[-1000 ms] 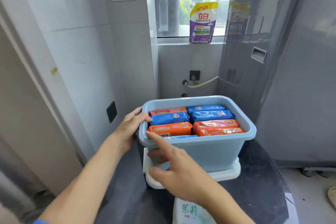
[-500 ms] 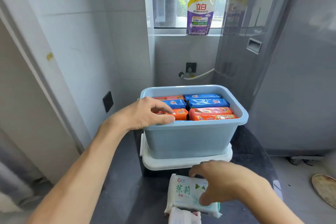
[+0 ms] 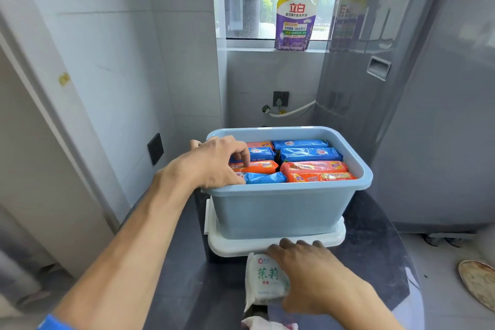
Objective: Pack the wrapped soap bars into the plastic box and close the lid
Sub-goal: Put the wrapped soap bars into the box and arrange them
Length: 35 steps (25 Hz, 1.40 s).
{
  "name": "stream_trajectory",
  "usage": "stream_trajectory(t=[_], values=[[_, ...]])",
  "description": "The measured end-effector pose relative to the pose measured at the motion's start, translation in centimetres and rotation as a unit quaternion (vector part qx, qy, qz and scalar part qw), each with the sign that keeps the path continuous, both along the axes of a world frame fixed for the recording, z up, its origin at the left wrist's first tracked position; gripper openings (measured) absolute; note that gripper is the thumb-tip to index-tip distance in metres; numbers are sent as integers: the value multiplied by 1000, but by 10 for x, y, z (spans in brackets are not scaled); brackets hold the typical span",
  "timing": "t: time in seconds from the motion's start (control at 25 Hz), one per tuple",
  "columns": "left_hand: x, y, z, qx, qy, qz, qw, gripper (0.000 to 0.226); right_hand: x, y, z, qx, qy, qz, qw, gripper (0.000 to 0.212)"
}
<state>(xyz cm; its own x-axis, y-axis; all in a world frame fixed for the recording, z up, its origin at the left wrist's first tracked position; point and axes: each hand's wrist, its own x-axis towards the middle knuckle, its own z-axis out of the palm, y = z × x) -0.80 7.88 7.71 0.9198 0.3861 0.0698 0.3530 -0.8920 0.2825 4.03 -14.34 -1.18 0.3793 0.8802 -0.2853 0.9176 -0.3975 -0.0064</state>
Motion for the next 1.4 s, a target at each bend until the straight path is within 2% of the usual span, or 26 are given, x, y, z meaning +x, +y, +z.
stream_trajectory(t=[0.08, 0.16, 0.28, 0.4, 0.48, 0.56, 0.64, 0.72, 0.84, 0.88, 0.96, 1.0, 1.08, 1.16, 1.32, 1.4], values=[[-3, 1, -3, 4, -29, 7, 1000, 34, -2, 5, -4, 20, -35, 11, 999, 60], [-7, 4, -3, -23, -20, 15, 999, 34, 0, 5, 1, 16, -15, 22, 1000, 58], [-9, 7, -3, -62, 15, 17, 998, 22, 8, -9, 24, 15, 114, -10, 993, 55], [4, 4, 0, -17, 107, 1, 994, 30, 20, -28, 51, 77, 225, -66, 969, 55], [15, 1, 1, 29, 148, -15, 988, 40, 28, -35, 66, 141, 345, -70, 925, 50], [18, -2, -1, 43, 126, -26, 991, 46, 31, -36, 76, 212, 509, -39, 833, 45], [18, -1, -4, 42, 97, -29, 994, 51, 32, -34, 80, 302, 595, -41, 744, 50], [19, 2, -4, 41, 122, -36, 991, 50, 34, -29, 81, 397, 612, -86, 679, 64], [26, 0, -3, 128, 198, -73, 969, 64, 41, -21, 84, 484, 594, -163, 621, 88], [27, -2, -4, 159, 207, -80, 962, 73, 42, -20, 85, 497, 595, -171, 608, 87], [30, -3, -6, 181, 190, -85, 961, 81, 42, -20, 86, 514, 604, -161, 587, 67], [30, -2, -7, 173, 165, -88, 967, 80, 41, -20, 86, 514, 609, -154, 584, 59], [29, 1, -8, 132, 99, -79, 983, 78, 45, -22, 83, 513, 617, -144, 579, 58], [24, 3, -8, 74, 58, -44, 995, 77, 52, -25, 81, 539, 624, -144, 548, 53], [16, 9, -2, -3, 68, -10, 998, 75, 63, -24, 87, 630, 610, -86, 473, 46], [11, 14, 2, -43, 67, -15, 997, 74, 63, -10, 89, 658, 585, -37, 473, 47]])
